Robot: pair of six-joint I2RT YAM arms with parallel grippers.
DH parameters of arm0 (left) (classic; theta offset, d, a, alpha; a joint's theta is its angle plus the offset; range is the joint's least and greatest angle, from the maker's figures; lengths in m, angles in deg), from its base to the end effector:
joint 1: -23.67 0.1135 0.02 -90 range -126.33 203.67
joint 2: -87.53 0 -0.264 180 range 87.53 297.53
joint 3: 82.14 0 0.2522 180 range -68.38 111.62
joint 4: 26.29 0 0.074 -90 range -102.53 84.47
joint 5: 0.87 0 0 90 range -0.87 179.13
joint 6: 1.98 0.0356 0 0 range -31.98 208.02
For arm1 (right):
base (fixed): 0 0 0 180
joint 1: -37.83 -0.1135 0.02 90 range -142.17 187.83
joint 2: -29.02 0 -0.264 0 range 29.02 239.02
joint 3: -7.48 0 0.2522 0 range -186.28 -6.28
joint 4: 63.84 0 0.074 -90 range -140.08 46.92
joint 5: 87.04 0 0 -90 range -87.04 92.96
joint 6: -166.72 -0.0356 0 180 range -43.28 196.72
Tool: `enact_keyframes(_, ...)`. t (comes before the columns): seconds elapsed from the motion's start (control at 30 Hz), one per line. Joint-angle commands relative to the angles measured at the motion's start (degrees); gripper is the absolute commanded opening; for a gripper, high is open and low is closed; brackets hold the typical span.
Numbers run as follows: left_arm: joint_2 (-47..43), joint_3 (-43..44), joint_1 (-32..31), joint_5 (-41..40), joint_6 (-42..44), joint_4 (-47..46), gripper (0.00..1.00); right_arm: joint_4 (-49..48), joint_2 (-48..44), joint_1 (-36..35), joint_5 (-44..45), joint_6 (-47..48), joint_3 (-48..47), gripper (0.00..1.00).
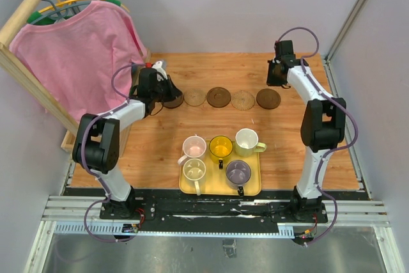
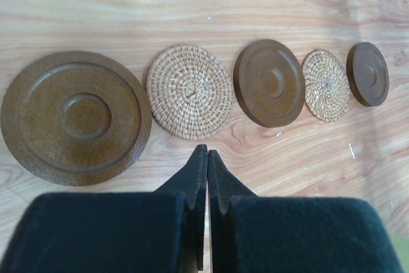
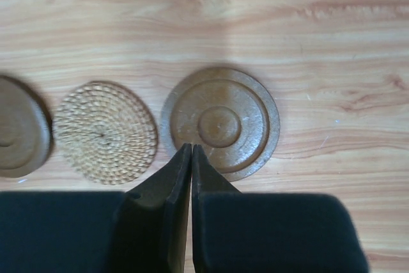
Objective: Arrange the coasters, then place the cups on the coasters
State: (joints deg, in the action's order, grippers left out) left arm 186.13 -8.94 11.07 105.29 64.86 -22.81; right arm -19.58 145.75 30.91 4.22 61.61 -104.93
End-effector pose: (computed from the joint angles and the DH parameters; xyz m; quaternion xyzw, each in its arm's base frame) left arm 0.3707 -0.0930 0.2141 -0.0073 0.8555 -0.2697 0.4419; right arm 0.4595 0.0550 0.2481 0.0707 0.9327 0.0575 0.3491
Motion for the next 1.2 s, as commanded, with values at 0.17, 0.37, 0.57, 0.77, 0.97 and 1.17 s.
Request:
enact_keyframes(0.17,-3.25,-1.53,2.21,1.25,2.52,-5.77,0.01,-1.12,-1.13,-6.01,-5.14,2.15,-0.23,0.04)
enact_keyframes(0.37,-3.30,-4.13,5.02,4.17,0.78,-7.30,0.02,0.09,3.71,-12.18,-2.69,2.47,-5.00,0.03)
enact_keyframes(0.57,-5.96,-5.56,5.07,1.15,4.49,-5.13,0.02,2.63,6.90,-13.83,-1.97,2.03,-7.98,0.02)
enact_keyframes(0.77,-6.75,-6.80,5.04,-0.88,5.06,-5.68,0.02,2.99,7.09,-14.16,-1.23,1.32,-5.89,0.02)
enact_keyframes(0.97,-6.80,-6.97,5.04,1.61,3.91,-6.93,0.02,3.43,7.89,-14.52,-0.64,0.90,-4.31,0.01)
enact_keyframes(1.17,-6.24,-6.88,5.04,3.82,2.59,-8.31,0.02,3.79,9.76,-14.54,-0.26,0.45,-4.13,0.01)
